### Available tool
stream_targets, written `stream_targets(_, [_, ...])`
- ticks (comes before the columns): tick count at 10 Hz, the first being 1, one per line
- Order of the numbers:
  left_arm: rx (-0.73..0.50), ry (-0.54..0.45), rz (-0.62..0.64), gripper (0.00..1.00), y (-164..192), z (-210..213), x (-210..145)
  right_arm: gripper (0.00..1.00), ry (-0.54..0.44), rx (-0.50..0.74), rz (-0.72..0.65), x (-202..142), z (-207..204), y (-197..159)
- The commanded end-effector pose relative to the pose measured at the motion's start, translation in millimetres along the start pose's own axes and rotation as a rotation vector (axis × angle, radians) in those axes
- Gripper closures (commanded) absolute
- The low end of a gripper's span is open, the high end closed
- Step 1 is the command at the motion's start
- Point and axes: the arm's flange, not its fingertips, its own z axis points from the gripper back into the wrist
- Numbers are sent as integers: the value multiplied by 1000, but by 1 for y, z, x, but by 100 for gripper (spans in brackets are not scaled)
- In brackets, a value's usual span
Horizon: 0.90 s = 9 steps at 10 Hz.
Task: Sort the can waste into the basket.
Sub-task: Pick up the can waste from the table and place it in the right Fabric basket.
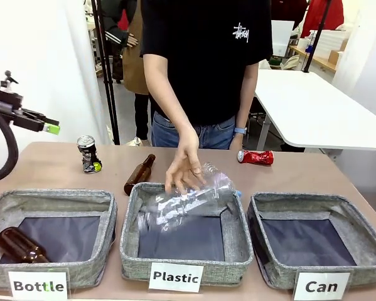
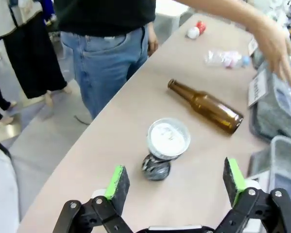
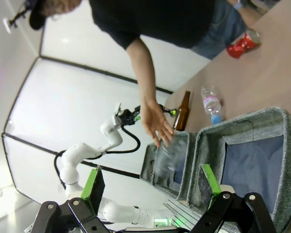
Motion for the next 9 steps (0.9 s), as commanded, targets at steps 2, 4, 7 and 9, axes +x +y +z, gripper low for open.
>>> stream_targets(2, [67, 35, -223, 0, 25, 3, -16, 0, -20, 20, 26, 3, -1, 0])
stream_targets(4, [16, 27, -306, 0, 32, 5, -26, 0, -20, 20, 26, 3, -1, 0])
stream_targets(7, [47, 62, -257, 0, 31, 6, -25, 0, -20, 20, 26, 3, -1, 0])
stream_targets(9, [2, 252, -347, 0, 27, -19, -42, 0, -20, 20, 26, 3, -1, 0])
